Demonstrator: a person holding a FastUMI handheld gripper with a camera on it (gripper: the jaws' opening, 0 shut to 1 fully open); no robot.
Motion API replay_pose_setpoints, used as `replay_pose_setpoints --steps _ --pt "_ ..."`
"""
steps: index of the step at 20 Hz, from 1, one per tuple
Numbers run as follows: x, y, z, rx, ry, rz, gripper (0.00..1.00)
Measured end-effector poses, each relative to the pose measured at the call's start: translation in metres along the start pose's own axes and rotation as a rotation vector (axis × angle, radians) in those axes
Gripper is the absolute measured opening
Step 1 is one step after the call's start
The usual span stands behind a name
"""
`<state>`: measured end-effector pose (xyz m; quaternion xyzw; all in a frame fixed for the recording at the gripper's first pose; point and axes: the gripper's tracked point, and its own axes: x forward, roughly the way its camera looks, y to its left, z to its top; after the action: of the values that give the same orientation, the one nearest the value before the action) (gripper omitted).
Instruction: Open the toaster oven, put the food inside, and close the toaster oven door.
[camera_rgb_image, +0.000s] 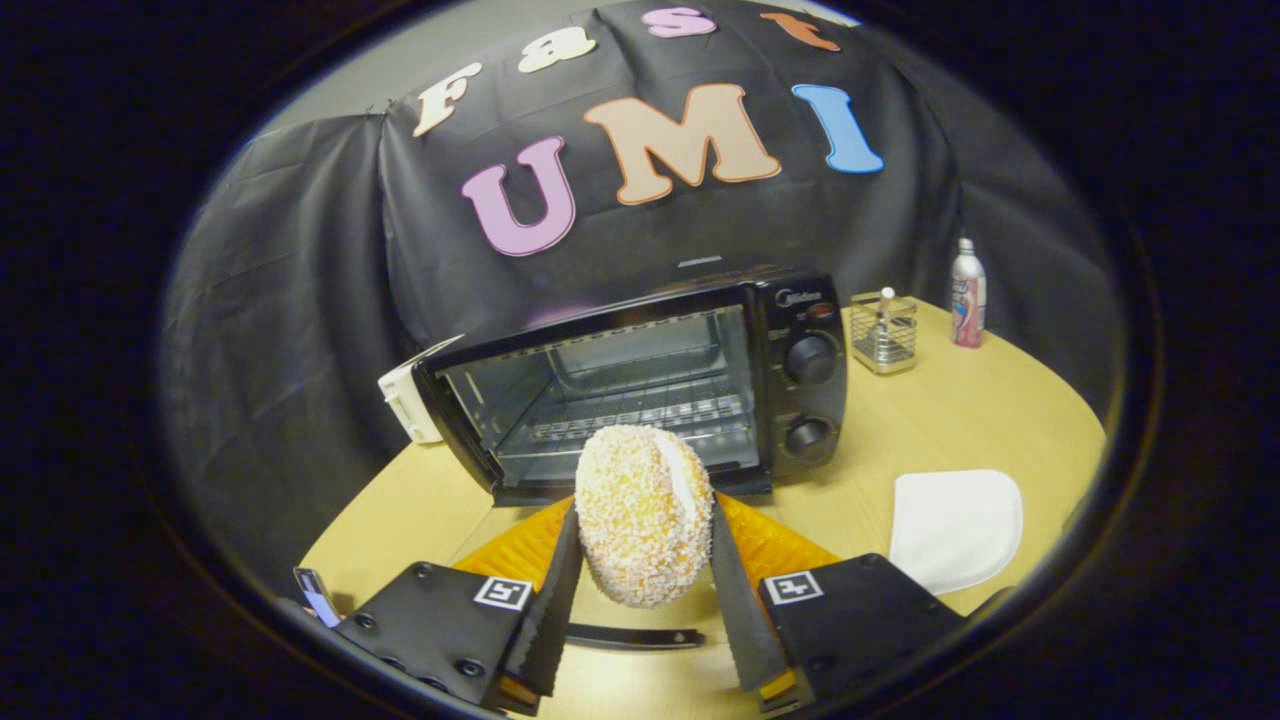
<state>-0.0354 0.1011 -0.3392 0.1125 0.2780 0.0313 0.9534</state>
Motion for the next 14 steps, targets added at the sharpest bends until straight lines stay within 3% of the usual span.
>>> replay_pose_setpoints --steps 8,14 --pt "0.062 0.006 0.036 0.121 -0.055 -0.094 0.69" --pt "0.105 -0.003 0.036 0.105 -0.033 -0.153 0.69"
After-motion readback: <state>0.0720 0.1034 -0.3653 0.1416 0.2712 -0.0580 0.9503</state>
